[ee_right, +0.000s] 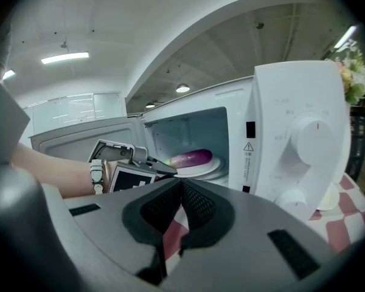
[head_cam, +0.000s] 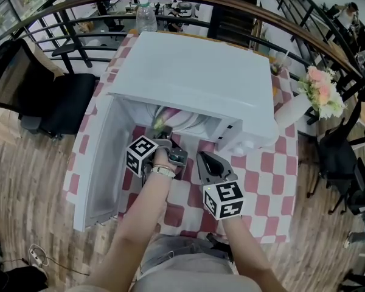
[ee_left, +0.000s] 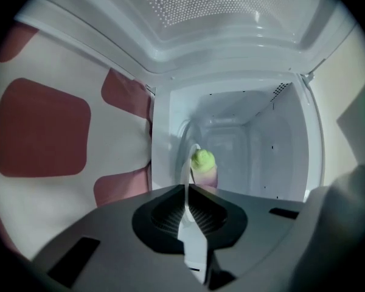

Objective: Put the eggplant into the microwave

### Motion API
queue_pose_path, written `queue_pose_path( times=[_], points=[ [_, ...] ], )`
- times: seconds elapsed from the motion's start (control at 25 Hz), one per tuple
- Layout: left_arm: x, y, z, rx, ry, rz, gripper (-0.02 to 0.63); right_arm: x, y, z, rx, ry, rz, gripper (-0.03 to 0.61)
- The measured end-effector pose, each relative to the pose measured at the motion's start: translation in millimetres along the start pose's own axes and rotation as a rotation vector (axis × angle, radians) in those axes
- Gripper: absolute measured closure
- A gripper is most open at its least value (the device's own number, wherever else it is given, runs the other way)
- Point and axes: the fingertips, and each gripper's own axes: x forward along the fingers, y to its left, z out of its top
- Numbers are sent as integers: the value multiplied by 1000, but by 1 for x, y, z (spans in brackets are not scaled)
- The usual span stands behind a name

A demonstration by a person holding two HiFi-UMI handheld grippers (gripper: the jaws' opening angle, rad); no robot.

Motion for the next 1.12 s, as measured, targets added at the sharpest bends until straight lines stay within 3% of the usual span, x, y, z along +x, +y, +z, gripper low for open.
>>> queue_pose_path(
  times=[0.24,0.48,0.68,1.12],
  points=[
    [6,2,3,-16,10,15,595,0,6,0,-5,3,22,552],
    [3,1,6,47,0,53,591,-1,5,-2,-4,9,16,552],
    [-2,13,3,48,24,109,491,-2,7,-4,-1,15,16,552],
    [14,21,4,31,52,137,383,-2,4,-10,24,24,2,552]
  ],
)
